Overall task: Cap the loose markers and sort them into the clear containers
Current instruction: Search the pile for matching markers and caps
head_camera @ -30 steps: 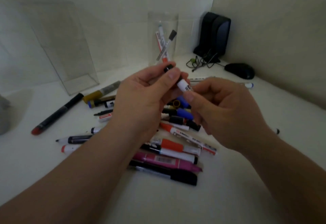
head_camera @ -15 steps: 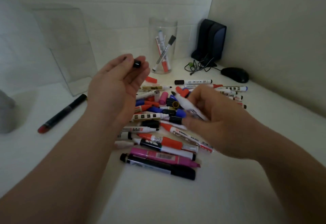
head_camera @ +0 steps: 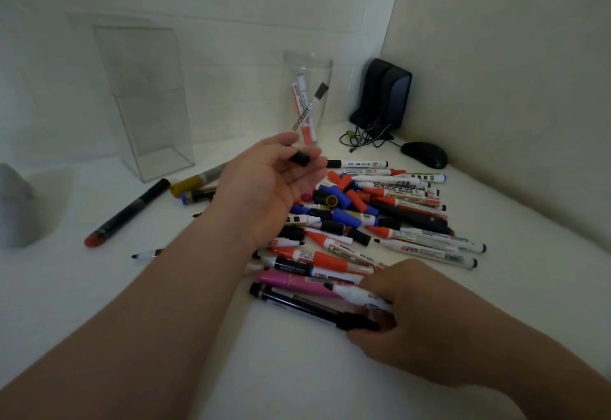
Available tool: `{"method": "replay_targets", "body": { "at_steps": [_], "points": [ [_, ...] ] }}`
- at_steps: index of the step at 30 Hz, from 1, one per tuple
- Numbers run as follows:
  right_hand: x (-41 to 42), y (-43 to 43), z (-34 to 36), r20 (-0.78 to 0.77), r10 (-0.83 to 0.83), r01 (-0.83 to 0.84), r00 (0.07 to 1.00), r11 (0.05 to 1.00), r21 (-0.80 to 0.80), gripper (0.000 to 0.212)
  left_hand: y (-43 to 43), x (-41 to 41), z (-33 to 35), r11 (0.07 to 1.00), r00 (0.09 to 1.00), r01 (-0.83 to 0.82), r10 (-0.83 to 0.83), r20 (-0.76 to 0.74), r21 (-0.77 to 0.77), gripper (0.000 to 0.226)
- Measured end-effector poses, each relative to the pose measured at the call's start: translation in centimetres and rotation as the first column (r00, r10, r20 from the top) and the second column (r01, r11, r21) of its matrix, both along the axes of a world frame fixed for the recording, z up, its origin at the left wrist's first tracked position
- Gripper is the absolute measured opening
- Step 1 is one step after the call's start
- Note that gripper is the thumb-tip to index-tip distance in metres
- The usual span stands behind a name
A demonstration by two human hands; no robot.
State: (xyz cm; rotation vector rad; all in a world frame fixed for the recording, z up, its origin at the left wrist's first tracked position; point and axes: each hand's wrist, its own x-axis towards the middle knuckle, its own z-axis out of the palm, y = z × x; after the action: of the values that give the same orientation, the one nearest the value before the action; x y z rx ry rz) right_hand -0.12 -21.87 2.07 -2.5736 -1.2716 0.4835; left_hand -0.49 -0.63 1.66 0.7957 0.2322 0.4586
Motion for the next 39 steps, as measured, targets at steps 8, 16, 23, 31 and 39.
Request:
{"method": "replay_targets", "body": {
  "at_steps": [8, 16, 23, 31, 39],
  "points": [
    [5.7, -3.3, 4.9, -0.197, -0.081, 0.170, 0.977, 0.852, 0.495, 0.025, -0.7, 0.2, -0.1, 0.907, 0.981, -0.008, 0.088, -0.170, 0.421, 0.043],
    [9.6, 1.6, 4.9, -0.569, 0.129, 0.409, 0.812, 0.569, 0.713, 0.019, -1.6, 0.5, 0.3, 0.931, 0.981, 0.191, -0.176, -0.075, 0.311, 0.016],
    [8.8, 5.5, 1.2, -0.606, 0.157, 0.386, 0.780, 0.641, 0.663, 0.011, 0.4, 0.5, 0.4, 0.995, 0.993, -0.098, 0.098, 0.071, -0.001, 0.048],
    [9.3, 4.6, -0.4, -0.801, 0.531, 0.623, 0.275, 0.537, 0.569, 0.021, -1.1, 0.4, -1.0, 0.819, 0.993, 0.091, -0.029, -0.117, 0.566, 0.021],
    [9.1, 4.5, -0.4, -0.792, 0.483, 0.557, 0.374, 0.566, 0.608, 0.014, -3.5, 0.2, -1.2, 0.788, 0.990, 0.118, -0.143, -0.007, 0.605, 0.029]
  ]
}}
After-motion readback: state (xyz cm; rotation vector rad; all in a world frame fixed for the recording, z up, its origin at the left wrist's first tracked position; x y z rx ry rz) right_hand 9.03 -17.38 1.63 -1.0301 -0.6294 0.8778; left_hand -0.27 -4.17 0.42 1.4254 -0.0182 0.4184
